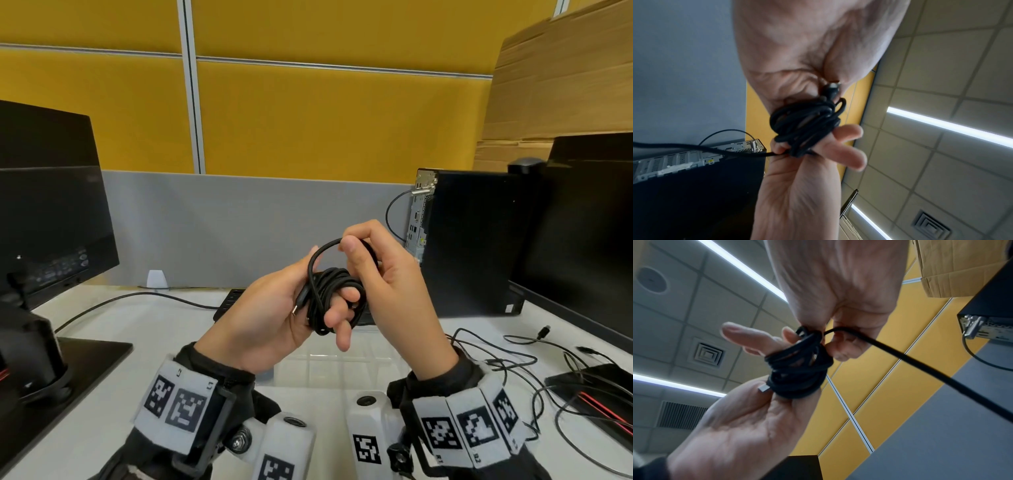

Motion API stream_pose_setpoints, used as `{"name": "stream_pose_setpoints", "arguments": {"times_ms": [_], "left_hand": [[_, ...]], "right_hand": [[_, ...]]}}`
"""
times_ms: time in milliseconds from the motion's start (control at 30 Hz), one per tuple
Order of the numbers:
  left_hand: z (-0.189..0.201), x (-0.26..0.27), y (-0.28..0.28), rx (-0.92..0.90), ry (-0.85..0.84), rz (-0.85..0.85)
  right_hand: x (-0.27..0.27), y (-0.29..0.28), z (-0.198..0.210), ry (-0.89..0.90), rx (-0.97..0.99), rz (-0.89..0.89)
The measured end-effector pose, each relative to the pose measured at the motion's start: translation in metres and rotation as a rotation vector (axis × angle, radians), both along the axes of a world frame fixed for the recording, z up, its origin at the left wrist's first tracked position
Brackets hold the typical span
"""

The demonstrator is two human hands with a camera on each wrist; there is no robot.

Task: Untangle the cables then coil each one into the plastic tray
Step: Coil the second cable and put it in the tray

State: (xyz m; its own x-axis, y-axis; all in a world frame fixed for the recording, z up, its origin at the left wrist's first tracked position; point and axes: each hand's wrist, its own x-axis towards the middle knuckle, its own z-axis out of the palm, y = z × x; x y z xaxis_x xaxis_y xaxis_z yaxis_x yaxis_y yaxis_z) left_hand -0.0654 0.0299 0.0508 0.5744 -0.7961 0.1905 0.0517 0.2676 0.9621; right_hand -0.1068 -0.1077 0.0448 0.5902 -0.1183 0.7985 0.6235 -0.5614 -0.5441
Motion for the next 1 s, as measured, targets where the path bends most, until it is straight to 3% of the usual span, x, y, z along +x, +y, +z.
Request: {"name": "stream_pose_setpoints", "arguments": {"times_ms": [233, 367, 667, 767, 1000], "left_hand": [[0.003, -0.003, 0.002, -0.054, 0.052, -0.031], [0.006, -0.008, 0.003, -0.155, 0.003, 0.032], [0.008, 0.007, 0.011, -0.405, -0.037, 0.322], [0.008, 0.015, 0.017, -0.398, -0.084, 0.399], [0.011, 0.004, 0.021, -0.181, -0.232, 0.203]], "right_hand": [[0.002, 0.001, -0.003, -0.036, 0.047, -0.045], [0.001, -0.005, -0.001, 0.024, 0.095, 0.033], [0.013, -0.007, -0.014, 0.098, 0.058, 0.021], [0.013, -0.007, -0.013, 0.042, 0.046, -0.025], [0.017, -0.008, -0.013, 0.007, 0.069, -0.102]]}}
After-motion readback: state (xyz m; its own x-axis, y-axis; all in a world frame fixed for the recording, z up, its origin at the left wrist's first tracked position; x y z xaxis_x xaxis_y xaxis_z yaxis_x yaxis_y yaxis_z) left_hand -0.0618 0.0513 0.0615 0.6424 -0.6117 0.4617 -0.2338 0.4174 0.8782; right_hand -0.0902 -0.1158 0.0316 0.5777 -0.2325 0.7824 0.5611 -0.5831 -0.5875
